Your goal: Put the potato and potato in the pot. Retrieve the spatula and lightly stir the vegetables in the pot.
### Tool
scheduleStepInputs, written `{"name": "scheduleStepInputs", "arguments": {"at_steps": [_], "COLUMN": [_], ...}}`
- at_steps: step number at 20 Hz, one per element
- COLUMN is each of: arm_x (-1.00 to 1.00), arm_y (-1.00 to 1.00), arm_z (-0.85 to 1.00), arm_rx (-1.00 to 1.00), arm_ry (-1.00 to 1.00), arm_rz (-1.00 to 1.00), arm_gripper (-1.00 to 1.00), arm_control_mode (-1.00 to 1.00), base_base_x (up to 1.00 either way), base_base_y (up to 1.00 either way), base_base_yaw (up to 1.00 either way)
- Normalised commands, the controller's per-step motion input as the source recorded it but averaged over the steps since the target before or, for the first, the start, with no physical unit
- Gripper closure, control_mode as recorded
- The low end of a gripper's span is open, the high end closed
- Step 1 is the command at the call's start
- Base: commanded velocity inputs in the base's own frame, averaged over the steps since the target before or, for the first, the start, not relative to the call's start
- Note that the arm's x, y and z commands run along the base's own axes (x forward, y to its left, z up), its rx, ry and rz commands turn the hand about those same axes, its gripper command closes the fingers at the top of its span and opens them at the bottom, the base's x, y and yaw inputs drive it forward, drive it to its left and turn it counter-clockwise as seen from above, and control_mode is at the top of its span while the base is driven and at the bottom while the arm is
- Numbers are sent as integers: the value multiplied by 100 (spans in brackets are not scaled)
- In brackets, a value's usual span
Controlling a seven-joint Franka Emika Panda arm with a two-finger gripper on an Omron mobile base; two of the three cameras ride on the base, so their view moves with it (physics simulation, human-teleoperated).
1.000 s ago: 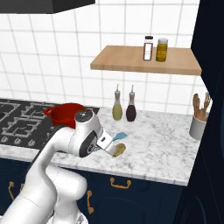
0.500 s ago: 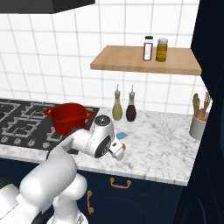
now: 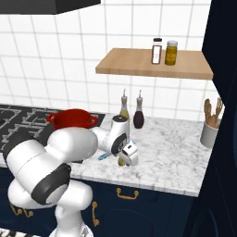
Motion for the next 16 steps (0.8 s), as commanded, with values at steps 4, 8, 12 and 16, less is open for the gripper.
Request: {"name": "scheduleStepInputs", "arguments": {"at_steps": [4, 8, 12, 16], "arm_x": [22, 25, 9, -21], "arm_y": [-4, 0, 0, 15], "arm_z": [-42, -34, -6, 84], "arm_rx": [0, 0, 0, 0], "arm_ry": [1, 0, -1, -8], "arm_rz": [1, 3, 2, 3], "arm_gripper": [-100, -100, 100, 100], "arm_control_mode": [-100, -100, -100, -100], "base_base_x": [0, 0, 0, 0], "base_base_y": [0, 0, 0, 0], "base_base_yaw": [0, 0, 0, 0]}}
